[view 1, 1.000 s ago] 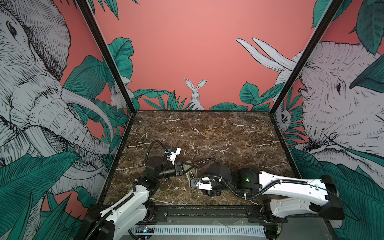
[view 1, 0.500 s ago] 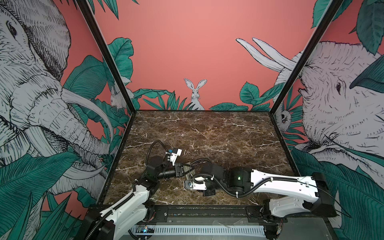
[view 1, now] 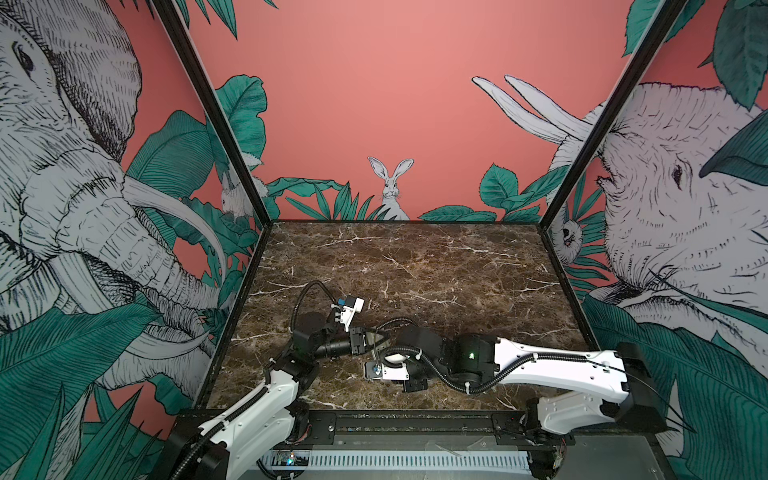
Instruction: Load the batteries into the remote control
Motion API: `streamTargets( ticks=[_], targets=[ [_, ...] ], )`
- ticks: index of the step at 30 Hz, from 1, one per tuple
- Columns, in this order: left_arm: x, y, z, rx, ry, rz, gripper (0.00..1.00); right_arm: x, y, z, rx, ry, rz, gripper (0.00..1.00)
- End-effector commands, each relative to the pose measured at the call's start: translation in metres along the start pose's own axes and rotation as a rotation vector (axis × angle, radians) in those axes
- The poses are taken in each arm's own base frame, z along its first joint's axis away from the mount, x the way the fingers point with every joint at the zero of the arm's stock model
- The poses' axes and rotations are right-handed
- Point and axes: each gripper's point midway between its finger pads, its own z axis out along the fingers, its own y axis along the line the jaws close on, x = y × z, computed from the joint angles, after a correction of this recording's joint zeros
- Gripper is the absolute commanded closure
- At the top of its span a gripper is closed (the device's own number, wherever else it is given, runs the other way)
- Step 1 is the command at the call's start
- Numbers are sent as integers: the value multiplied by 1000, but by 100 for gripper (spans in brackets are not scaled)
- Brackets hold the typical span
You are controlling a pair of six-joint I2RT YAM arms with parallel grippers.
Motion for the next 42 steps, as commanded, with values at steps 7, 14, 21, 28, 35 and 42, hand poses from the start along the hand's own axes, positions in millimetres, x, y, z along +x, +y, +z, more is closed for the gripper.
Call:
streamTargets(
  ticks=[7, 14, 21, 28, 35, 42],
  targets=[
    [-3, -16, 0, 33, 8, 42, 100, -4, -8, 2, 14, -22, 15, 79],
    [-2, -17, 0, 34, 12, 45, 100, 1, -7, 7, -11, -11, 28, 80],
    [0, -14, 0, 25, 17, 37, 100, 2, -6, 8, -16, -12, 19, 80],
    [1, -12, 1, 19, 22, 35, 100, 6, -21, 1, 54, 8, 59, 83],
    [1, -11, 1, 19, 25, 36, 100, -4, -19, -15, 54, -82, 68, 82],
    [2, -11, 1, 16, 31, 33, 100, -5, -1, -17, -31, -119, 53, 63]
  ],
)
